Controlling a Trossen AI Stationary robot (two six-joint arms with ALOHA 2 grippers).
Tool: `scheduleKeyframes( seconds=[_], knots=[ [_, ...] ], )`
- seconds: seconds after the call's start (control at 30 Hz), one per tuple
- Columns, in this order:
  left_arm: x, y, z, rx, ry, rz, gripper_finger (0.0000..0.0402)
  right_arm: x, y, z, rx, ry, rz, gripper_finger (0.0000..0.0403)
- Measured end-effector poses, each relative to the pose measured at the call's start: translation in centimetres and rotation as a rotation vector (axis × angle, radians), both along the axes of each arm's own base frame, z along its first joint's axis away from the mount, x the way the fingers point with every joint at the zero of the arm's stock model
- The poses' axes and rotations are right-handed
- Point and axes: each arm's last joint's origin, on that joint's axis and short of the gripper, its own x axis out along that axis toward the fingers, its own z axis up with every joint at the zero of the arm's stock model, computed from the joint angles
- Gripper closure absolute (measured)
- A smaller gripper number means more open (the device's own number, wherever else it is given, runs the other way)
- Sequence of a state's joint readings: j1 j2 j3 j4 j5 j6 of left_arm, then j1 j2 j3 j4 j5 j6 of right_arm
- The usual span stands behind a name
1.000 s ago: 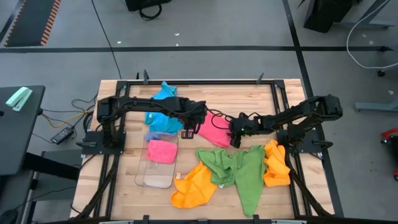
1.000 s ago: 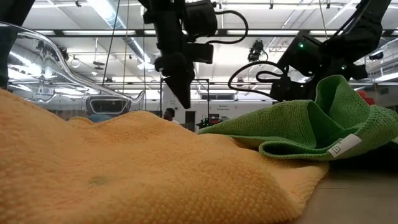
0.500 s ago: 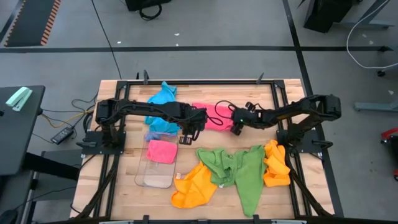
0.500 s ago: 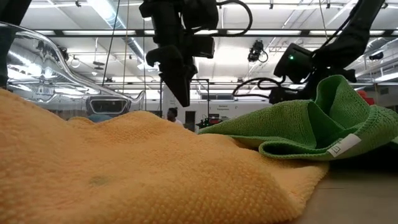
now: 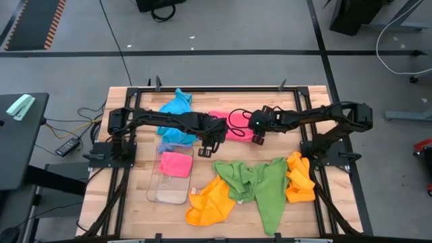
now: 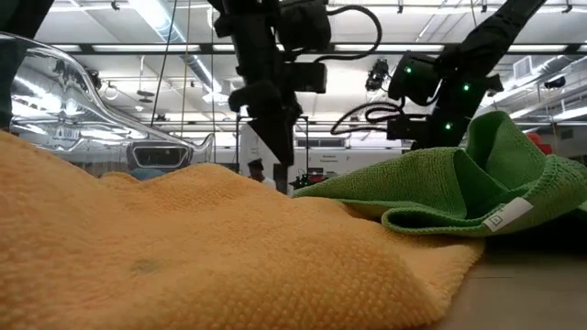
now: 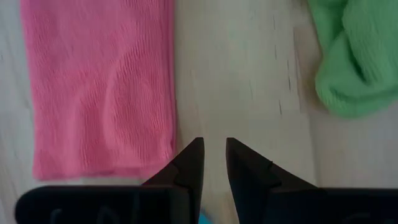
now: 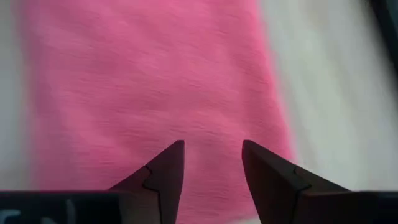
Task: Fold microfiber towels
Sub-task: Fold the pink microfiber cloth
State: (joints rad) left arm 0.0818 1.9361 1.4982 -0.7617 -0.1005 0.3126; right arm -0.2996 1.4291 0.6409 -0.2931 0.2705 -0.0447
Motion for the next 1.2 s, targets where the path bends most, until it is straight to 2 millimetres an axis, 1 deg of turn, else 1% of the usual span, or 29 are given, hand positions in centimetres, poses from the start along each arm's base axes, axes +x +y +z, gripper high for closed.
scheduleKeyframes(
  seconds=[0.1, 0.2, 0.27, 0.37, 0.43, 0.53, 0.7, 0.77, 0.9, 1.03, 1.1, 1.2],
  knots=[
    [-0.2, 0.2, -0.4, 0.008, 0.035, -0.027, 0.0324, 0.1, 0.7, -0.3, 0.103, -0.037, 0.074, 0.0233],
    [-0.2, 0.2, -0.4, 0.01, 0.043, -0.03, 0.0327, 0.1, 1.5, -1.1, 0.11, -0.059, 0.117, 0.0233],
    [-0.2, 0.2, -0.4, 0.01, 0.043, -0.03, 0.0329, -0.3, 2.1, -1.9, 0.116, -0.059, 0.128, 0.0233],
    [-0.3, 0.2, -0.5, 0.008, 0.056, -0.029, 0.033, -0.9, 2.8, -2.5, 0.136, -0.05, 0.12, 0.0233],
    [-0.4, 0.2, -0.5, 0.007, 0.061, -0.028, 0.0327, -1.4, 3.1, -2.8, 0.162, -0.007, 0.095, 0.0233],
    [-0.3, 0.1, -0.5, 0.007, 0.058, -0.03, 0.0322, -1.8, 3.3, -2.6, 0.188, 0.043, 0.07, 0.0233],
    [0.1, 0.1, -0.3, 0.016, 0.013, -0.041, 0.0311, -2.3, 3.5, -1.2, 0.236, 0.125, 0.067, 0.0233],
    [0.2, 0.2, -0.2, 0.018, -0.005, -0.041, 0.0306, -2.2, 3.5, -0.3, 0.244, 0.126, 0.069, 0.0233],
    [0.6, 0.2, -0.1, 0.029, -0.044, -0.056, 0.0299, -2.3, 3.5, 1.4, 0.232, 0.065, 0.069, 0.0233],
    [1.0, 0.2, 0.1, 0.044, -0.089, -0.079, 0.0299, -2.6, 3.5, 3.4, 0.207, -0.065, 0.063, 0.0233],
    [1.1, 0.3, 0.2, 0.051, -0.101, -0.088, 0.03, -2.7, 3.6, 4.1, 0.193, -0.134, 0.06, 0.0233],
    [1.5, 0.4, -0.6, 0.056, -0.09, -0.099, 0.0299, -3.0, 3.6, 4.6, 0.173, -0.229, 0.066, 0.0233]
  ],
)
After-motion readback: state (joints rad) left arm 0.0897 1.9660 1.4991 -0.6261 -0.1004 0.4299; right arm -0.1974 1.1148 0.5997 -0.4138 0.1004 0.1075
